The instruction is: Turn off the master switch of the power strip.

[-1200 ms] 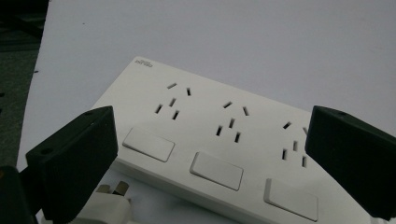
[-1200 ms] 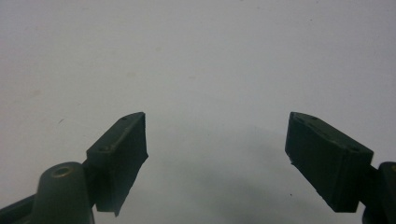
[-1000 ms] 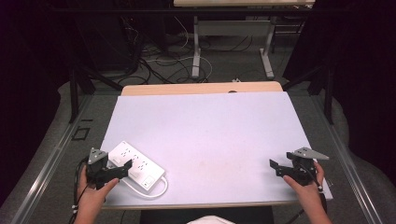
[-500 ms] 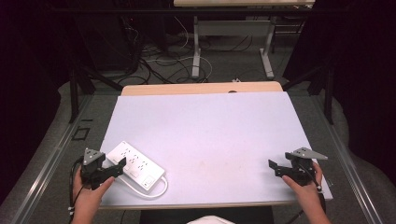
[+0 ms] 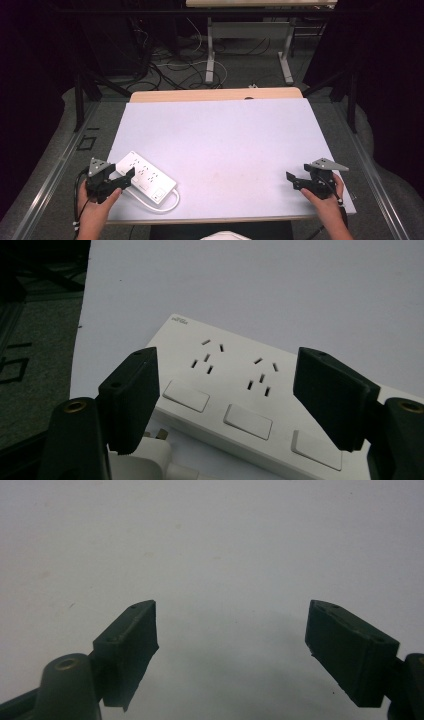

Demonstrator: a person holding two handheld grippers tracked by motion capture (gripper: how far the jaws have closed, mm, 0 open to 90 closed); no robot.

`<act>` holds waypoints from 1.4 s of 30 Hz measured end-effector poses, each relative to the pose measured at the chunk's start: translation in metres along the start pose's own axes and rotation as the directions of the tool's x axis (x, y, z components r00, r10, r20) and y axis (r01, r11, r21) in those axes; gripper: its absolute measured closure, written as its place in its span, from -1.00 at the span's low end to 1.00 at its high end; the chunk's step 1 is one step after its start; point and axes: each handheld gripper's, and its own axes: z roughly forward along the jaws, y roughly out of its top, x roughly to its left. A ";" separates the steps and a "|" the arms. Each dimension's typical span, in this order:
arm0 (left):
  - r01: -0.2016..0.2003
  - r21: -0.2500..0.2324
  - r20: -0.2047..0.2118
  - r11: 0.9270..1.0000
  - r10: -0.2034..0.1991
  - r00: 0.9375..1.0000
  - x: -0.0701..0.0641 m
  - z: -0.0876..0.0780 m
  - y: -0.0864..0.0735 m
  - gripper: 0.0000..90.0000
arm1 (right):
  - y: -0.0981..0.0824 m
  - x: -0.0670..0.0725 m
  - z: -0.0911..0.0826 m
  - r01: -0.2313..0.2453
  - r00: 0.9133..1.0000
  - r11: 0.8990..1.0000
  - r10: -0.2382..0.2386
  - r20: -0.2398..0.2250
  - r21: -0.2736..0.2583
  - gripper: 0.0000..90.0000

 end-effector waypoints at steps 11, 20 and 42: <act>-0.041 0.057 -0.013 0.998 0.042 0.999 -0.007 -0.005 0.004 -0.17 | 0.000 0.000 0.001 0.003 1.000 1.000 -0.003 -0.006 0.002 -0.55; -0.058 0.076 -0.004 0.995 0.059 0.998 -0.015 -0.006 0.006 -0.13 | -0.001 0.000 0.002 0.003 1.000 1.000 -0.003 -0.003 0.000 -0.55; -0.092 0.133 0.052 0.987 0.086 0.995 -0.029 -0.008 0.009 0.55 | -0.001 0.000 0.003 0.003 1.000 1.000 -0.003 -0.006 0.006 -0.55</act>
